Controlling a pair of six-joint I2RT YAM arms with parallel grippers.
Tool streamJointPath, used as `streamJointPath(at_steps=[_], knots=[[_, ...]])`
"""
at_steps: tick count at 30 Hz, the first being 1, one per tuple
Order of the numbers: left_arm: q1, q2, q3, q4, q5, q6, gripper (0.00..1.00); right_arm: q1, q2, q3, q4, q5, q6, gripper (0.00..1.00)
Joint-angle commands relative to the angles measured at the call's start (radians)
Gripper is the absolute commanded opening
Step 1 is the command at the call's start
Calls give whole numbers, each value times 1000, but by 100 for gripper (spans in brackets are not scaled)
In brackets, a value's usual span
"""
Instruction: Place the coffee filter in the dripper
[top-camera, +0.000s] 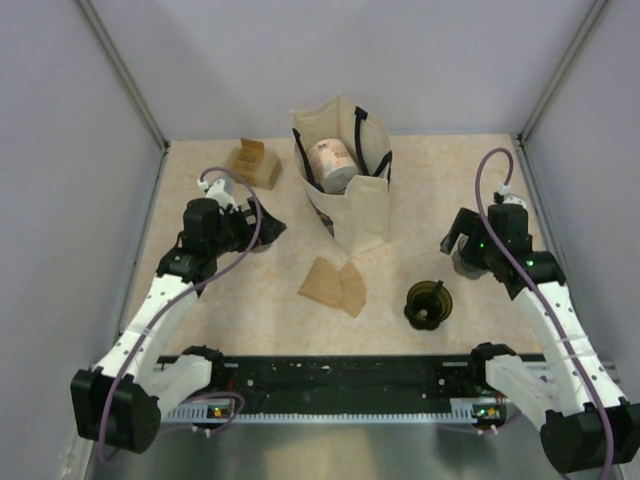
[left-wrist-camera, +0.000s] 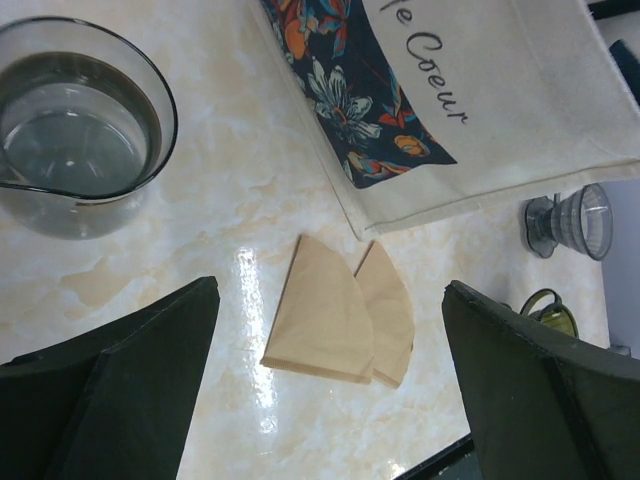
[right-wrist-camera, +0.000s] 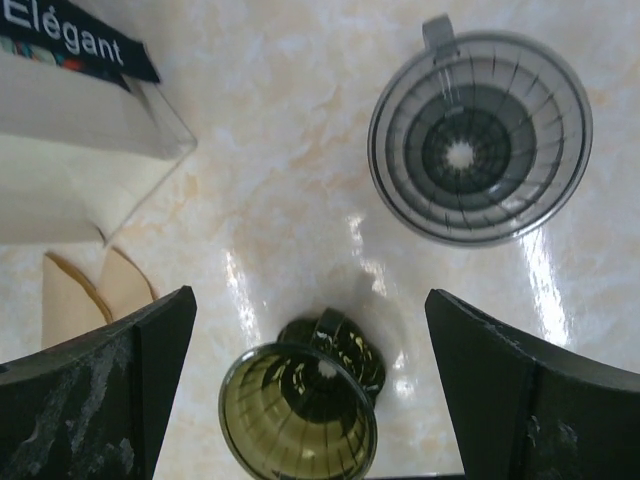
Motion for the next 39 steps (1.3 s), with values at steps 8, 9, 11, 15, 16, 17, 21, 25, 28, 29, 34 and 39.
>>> streamJointPath(at_steps=[8,9,11,15,16,17,21,25,28,29,34,39], knots=[[2,4,-29,89,81,-8,99,2,-100,-139,-158,-196,81,88],[2,-3,-37,91,78,-6,99,2,-106,-153,-158,-198,84,85],[1,-10,-48,103,70,-9,99,2,-115,-191,-157,-172,122,80],[2,-4,-48,97,82,-11,99,5,-127,-245,-135,-156,150,73],[2,-1,-48,98,89,-12,99,3,-132,-258,-117,-170,151,71],[1,3,-49,103,90,-14,99,3,-137,-275,-106,-182,168,69],[1,20,-46,109,104,-15,99,5,-140,-317,-72,-208,190,50],[1,34,-46,123,131,-19,99,3,-167,-318,-72,-182,197,40],[1,37,-49,129,132,-11,99,5,-155,-325,-71,-205,199,36],[-1,39,-49,129,125,-6,99,3,-152,-322,-72,-204,199,35],[1,42,-51,129,96,6,99,3,-160,-334,-58,-225,202,28],[1,43,-26,95,49,17,99,3,-153,-340,-58,-247,206,15]])
